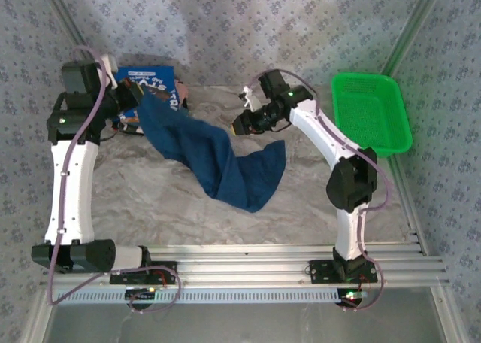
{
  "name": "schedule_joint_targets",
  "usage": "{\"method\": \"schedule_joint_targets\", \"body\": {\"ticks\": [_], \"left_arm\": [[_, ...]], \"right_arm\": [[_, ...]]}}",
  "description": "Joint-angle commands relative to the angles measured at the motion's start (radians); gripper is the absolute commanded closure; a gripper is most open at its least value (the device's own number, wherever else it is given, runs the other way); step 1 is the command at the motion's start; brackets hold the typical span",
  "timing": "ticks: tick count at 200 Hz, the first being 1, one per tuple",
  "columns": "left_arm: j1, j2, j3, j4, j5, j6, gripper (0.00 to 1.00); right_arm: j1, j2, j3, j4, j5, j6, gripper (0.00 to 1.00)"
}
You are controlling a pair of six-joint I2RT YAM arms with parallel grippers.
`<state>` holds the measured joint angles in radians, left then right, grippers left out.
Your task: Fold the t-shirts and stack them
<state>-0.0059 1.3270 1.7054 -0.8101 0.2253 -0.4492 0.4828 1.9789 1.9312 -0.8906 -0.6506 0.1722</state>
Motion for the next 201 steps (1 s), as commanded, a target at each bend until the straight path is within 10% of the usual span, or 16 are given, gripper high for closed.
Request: {"method": "schedule_joint_targets", "body": {"ticks": [1, 65, 130, 163, 201], "left_arm": [[0.004, -0.056, -0.098, 0.097, -0.014, -0.004, 1.00], [0.001, -0.144, -0.309, 0.179, 0.037, -0.036, 1.00], [0.003, -0.200, -0.376, 0.177, 0.041, -0.026, 1.00], [0.006, -0.233, -0.410, 0.169, 0.028, -0.026, 1.00], [0.013, -0.262, -0.425, 0.155, 0.024, -0.022, 1.00]], "right_arm": [[-0.018, -0.111, -0.057, -0.010, 0.101, -0.024, 0.50], [0.084, -0.303, -0.593, -0.095, 0.222, -0.144, 0.38], [0.151, -0.089, -0.580, 0.071, 0.350, 0.014, 0.37], [0.170, 0.007, -0.567, 0.073, 0.445, 0.053, 0.51], [0.157, -0.011, -0.571, 0.105, 0.499, 0.090, 0.98]]}}
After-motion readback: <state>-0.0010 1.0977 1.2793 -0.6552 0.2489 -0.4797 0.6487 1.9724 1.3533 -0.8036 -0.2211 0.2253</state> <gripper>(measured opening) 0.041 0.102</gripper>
